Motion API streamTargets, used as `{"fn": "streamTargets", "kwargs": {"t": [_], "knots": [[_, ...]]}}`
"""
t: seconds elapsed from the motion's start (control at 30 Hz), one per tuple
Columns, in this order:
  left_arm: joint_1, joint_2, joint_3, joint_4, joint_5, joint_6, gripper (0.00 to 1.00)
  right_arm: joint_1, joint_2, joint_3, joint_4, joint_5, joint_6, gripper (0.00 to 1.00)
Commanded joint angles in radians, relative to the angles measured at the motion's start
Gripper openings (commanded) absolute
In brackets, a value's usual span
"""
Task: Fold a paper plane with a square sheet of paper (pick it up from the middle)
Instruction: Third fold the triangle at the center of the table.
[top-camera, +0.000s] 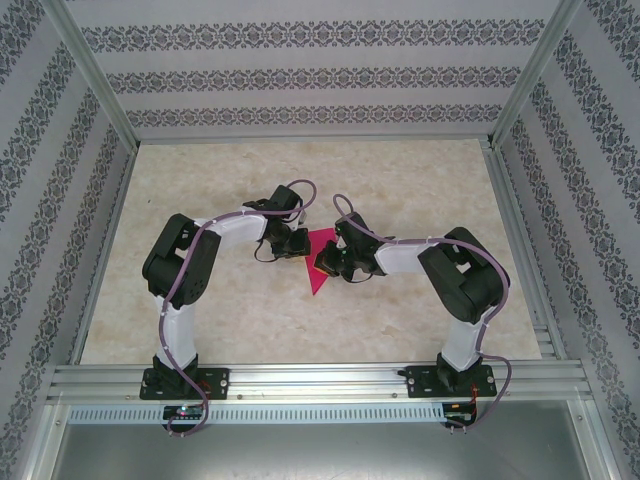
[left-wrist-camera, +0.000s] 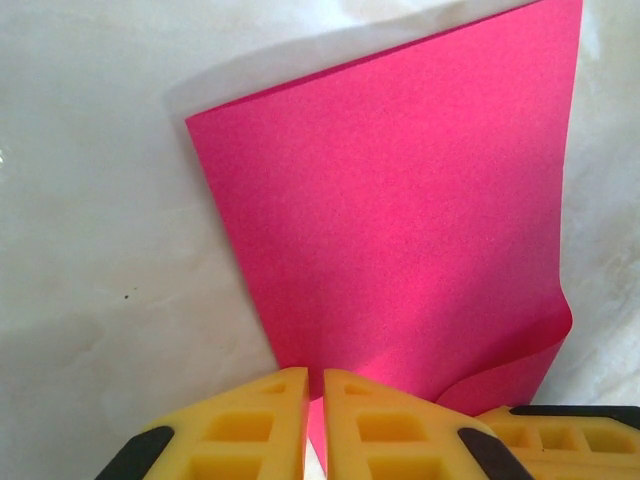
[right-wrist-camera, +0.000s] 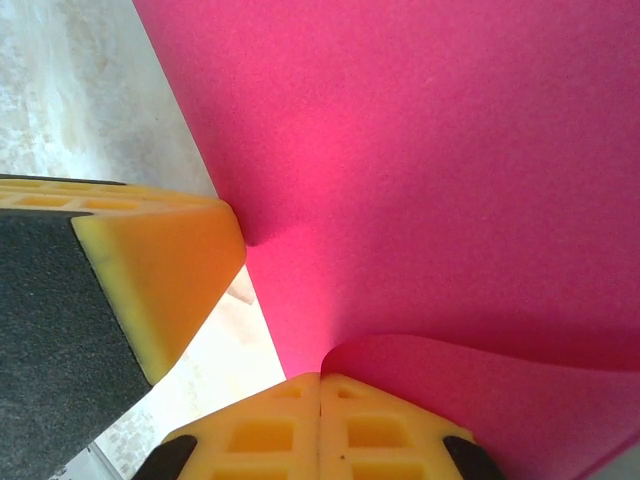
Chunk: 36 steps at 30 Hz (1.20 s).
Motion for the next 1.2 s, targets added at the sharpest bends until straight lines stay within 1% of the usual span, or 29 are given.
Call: {"fn": "streamTargets", "kwargs": {"t": [0.0, 0.23, 0.37, 0.43, 0.57, 0.7, 0.77, 0.93, 1.17], "knots": [[0.007, 0.022, 0.013, -0.034, 0.012, 0.022, 0.14, 0.009, 0.017, 0.02, 0.025, -0.012, -0.027, 0.04], [0.006, 0.016, 0.01, -0.037, 0.011, 0.022, 0.14, 0.01, 0.026, 0.026, -0.018, 0.01, -0.035, 0.04], [0.007, -0.002, 0.016, -0.041, 0.001, 0.015, 0.15, 0.009, 0.028, 0.027, -0.054, 0.027, -0.045, 0.06], [0.01, -0.021, 0.016, -0.045, -0.012, 0.007, 0.16, 0.011, 0.029, 0.03, -0.071, 0.035, -0.047, 0.1], [0.03, -0.069, 0.0, -0.043, -0.044, -0.025, 0.18, 0.015, 0.034, 0.029, -0.091, 0.043, -0.046, 0.22], [0.065, -0.115, -0.041, -0.02, -0.052, -0.055, 0.18, 0.018, 0.037, 0.03, -0.09, 0.048, -0.044, 0.3], [0.082, -0.132, -0.061, -0.013, -0.047, -0.062, 0.19, 0.017, 0.039, 0.029, -0.089, 0.048, -0.04, 0.32], [0.092, -0.153, -0.079, 0.0, -0.011, -0.061, 0.19, 0.018, 0.04, 0.023, -0.082, 0.048, -0.037, 0.32], [0.091, -0.149, -0.094, 0.036, 0.072, -0.061, 0.19, 0.018, 0.038, 0.01, -0.067, 0.051, -0.028, 0.25]]}}
